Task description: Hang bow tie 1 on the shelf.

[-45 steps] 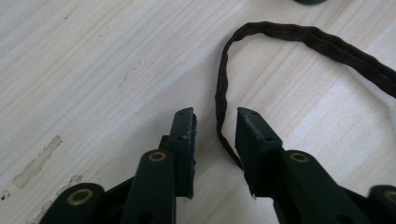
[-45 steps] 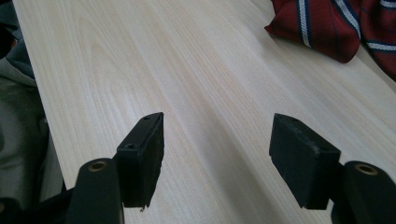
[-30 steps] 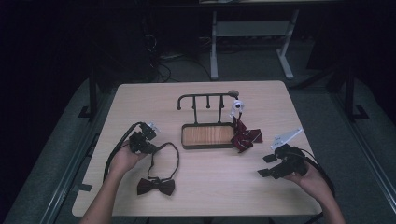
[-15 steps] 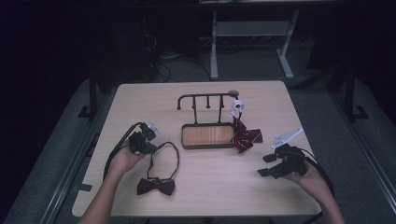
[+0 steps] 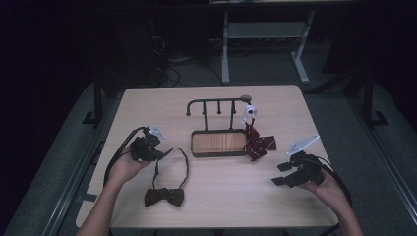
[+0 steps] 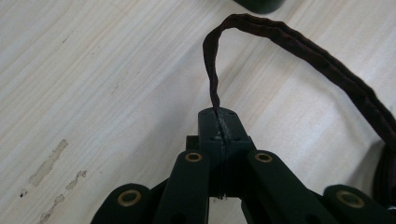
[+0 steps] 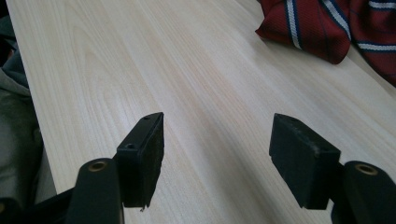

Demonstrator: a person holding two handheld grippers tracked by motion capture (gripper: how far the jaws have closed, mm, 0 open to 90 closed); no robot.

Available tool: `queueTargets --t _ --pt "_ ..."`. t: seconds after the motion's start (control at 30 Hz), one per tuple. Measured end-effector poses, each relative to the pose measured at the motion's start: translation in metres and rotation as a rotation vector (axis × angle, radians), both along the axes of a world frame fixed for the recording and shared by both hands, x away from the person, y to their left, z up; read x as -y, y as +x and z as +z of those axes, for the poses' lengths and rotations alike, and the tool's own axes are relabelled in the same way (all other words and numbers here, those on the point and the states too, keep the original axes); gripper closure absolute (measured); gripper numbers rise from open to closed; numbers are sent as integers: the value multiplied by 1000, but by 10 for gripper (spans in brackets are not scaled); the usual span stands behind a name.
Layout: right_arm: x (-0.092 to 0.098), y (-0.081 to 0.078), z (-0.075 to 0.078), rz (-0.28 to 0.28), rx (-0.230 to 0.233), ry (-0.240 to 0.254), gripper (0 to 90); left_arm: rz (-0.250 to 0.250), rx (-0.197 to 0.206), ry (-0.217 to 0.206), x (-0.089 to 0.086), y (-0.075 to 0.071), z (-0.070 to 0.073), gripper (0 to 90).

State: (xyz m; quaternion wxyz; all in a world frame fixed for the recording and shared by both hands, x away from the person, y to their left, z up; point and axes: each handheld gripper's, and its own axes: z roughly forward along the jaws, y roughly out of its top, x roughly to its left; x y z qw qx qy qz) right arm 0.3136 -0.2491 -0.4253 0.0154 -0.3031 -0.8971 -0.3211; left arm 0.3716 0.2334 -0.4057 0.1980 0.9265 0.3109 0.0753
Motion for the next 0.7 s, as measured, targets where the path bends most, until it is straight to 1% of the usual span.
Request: queueTargets --t 0.07,0.13,0.17,0.2,0.23,0.27,0.33,0.5,0.53,0.57,0.7 --pt "0 0 0 1 0 2 351 -6 -2 -2 -1 0 2 899" --pt "0 0 0 2 0 1 351 1 -4 -20 -2 0 5 899" --pt "0 0 0 3 1 2 351 -9 -6 -17 -2 0 7 899" --pt "0 0 1 3 1 2 351 -5 -7 -36 -3 -1 9 899" --pt "0 0 1 6 4 5 352 -18 -11 -33 -3 -1 12 899" --pt "1 0 1 3 6 5 352 -12 -8 -40 -3 -2 12 899" --pt "1 0 1 -1 3 12 352 -28 -9 -31 -3 -2 16 899" --pt "2 0 0 -5 3 13 354 -35 -16 -40 -3 -4 21 899" --pt "2 0 0 -4 3 13 362 -46 -17 -36 -4 -3 23 899" --pt "3 0 0 -2 4 13 362 -44 -16 -47 -4 -4 24 899" --pt "4 1 0 -6 3 14 362 -57 -18 -41 -2 -5 29 900"
